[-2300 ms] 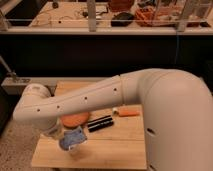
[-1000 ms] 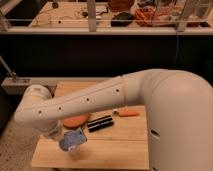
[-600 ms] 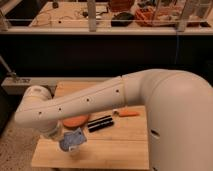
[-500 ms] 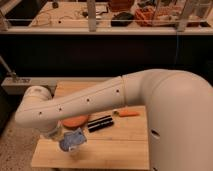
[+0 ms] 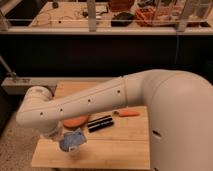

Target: Place the white sponge in the ceramic cup

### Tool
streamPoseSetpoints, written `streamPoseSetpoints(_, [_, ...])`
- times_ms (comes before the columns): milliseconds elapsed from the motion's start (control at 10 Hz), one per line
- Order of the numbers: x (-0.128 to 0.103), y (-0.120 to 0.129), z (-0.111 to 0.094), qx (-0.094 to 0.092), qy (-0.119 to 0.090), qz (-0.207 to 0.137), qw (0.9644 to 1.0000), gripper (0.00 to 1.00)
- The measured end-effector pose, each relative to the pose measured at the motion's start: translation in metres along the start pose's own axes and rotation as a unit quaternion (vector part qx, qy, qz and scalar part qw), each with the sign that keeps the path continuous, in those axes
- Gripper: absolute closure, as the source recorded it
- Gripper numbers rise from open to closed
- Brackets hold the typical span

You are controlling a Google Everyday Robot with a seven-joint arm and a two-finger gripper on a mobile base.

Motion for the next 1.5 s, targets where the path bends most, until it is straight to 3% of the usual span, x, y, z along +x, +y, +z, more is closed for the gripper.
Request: streamPoseSetpoints(1500, [0.0045,-0.0017,0.0047,0.013,-0.024,0.007,0.9996,0.93])
